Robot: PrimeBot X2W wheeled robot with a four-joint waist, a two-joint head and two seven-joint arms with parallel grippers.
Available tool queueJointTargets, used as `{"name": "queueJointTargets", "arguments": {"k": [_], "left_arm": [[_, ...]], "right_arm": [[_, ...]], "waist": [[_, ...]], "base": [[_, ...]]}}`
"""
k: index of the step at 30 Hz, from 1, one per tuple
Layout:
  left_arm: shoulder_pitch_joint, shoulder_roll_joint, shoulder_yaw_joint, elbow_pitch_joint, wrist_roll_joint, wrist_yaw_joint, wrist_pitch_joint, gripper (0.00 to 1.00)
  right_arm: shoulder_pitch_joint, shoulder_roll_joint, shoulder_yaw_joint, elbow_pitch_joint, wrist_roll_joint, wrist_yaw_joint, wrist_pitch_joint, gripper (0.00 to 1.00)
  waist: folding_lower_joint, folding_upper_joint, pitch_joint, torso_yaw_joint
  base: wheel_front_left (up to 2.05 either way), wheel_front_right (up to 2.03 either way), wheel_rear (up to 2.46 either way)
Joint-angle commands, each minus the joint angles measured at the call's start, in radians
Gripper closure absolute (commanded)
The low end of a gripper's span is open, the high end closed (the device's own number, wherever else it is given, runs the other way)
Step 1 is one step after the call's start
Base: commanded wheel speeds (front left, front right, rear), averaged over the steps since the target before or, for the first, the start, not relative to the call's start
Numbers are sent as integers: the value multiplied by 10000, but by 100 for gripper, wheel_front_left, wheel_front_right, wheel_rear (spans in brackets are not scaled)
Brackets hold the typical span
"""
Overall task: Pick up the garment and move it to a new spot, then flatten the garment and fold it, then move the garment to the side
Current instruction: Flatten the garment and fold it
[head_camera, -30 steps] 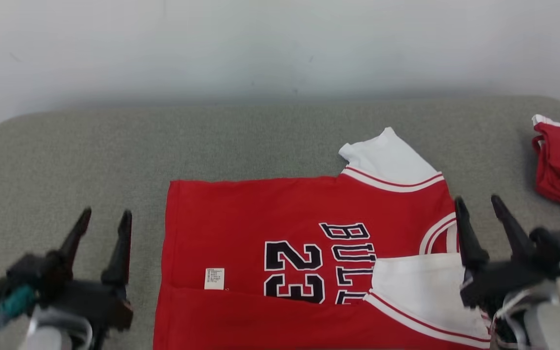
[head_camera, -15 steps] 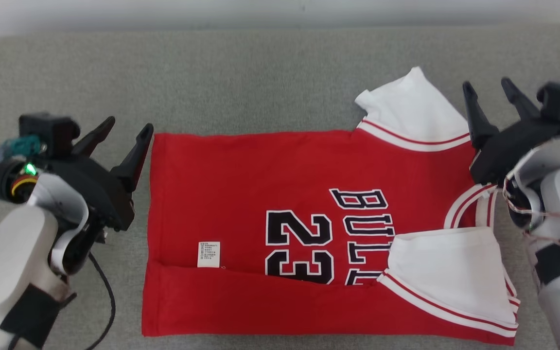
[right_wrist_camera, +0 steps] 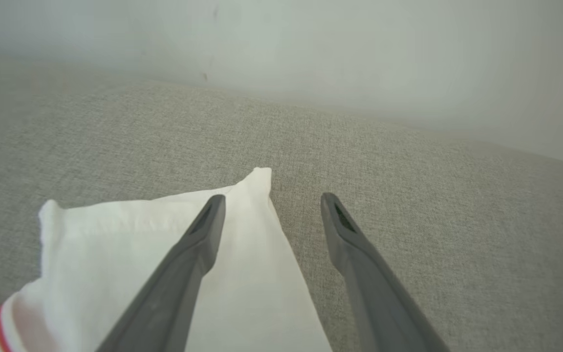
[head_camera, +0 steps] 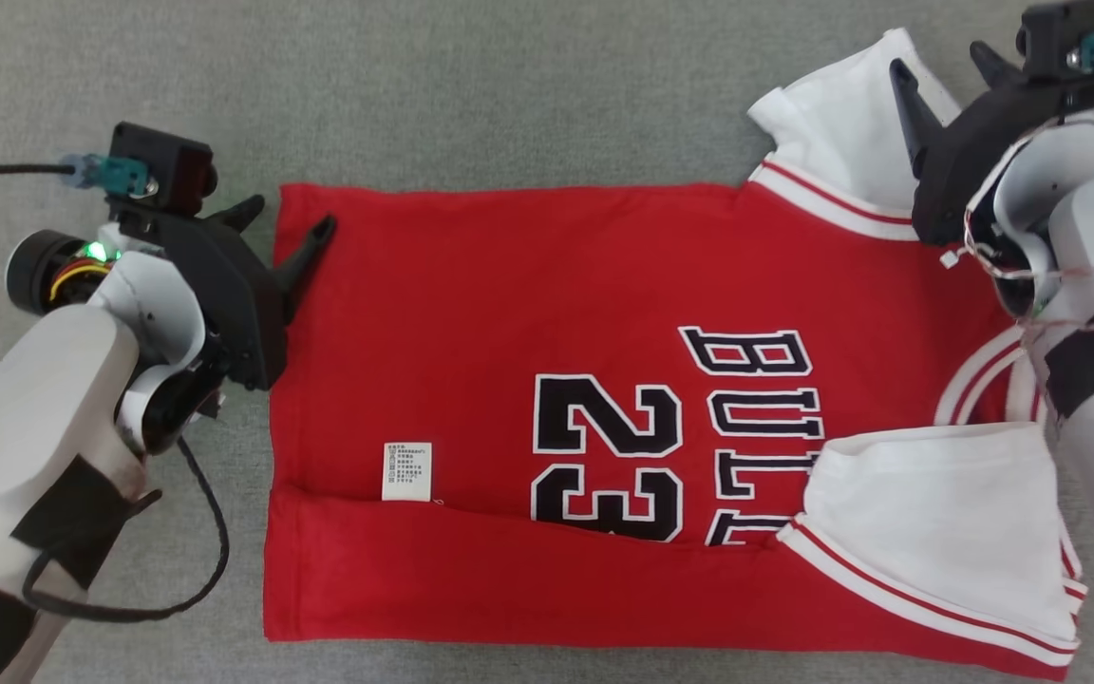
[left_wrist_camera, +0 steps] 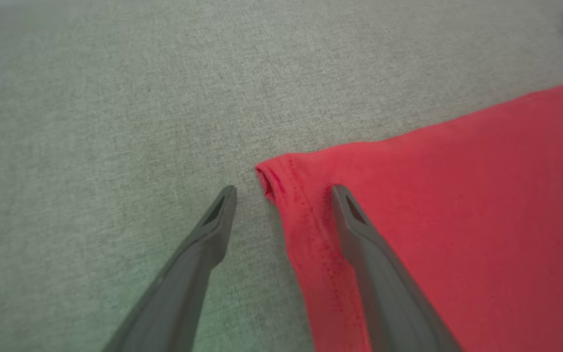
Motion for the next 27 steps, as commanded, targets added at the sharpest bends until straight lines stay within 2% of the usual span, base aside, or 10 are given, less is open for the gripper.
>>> {"name": "queueJointTargets", "arguments": {"k": [1,12,13,14,15,16,17,21,27], "left_arm": [[-195,-53,-124,126,-145,23,23,0],[-1167,-338,-1234,914,-988,24,204,0],[-1201,-344,-1324,980,-1098,26,267,0],[-1220,-354,-1399,1056,-1232,27,326,19],[-1262,-335,-1480,1085,-1307,26,366,62],[-1293,-318,-1548,1092,-1365,24,311,94],[-1314,-313,-1600,1107,-1422,23,232,100],[-1351,-282,-1764,1193,-1638,23,71,100],[-1260,-154,-1925,1395,-1827,24,-994,100]], "right_arm": [[-271,-73,129,188,-83,-23,68,0],[-1916,193,657,2101,190,-23,1130,0],[-1972,234,704,2264,191,-23,1268,51],[-2017,287,733,2421,206,-24,1414,69],[-2090,322,708,2528,253,-23,1483,100],[-2163,342,687,2624,283,-23,1506,100],[-2238,342,672,2691,306,-23,1488,100],[-2390,299,699,2679,351,-23,1072,100],[-2109,193,754,2551,568,-23,-260,100]], "waist": [[-3,-3,252,181],[-3,-3,712,428],[-3,-3,725,435],[-3,-3,725,433],[-3,-3,724,418],[-3,-3,719,398],[-3,-3,709,378],[-3,-3,626,295],[-3,-3,116,89]], "base": [[0,0,0],[0,0,0],[0,0,0],[0,0,0],[0,0,0],[0,0,0],[0,0,0],[0,0,0],[0,0,0]]}}
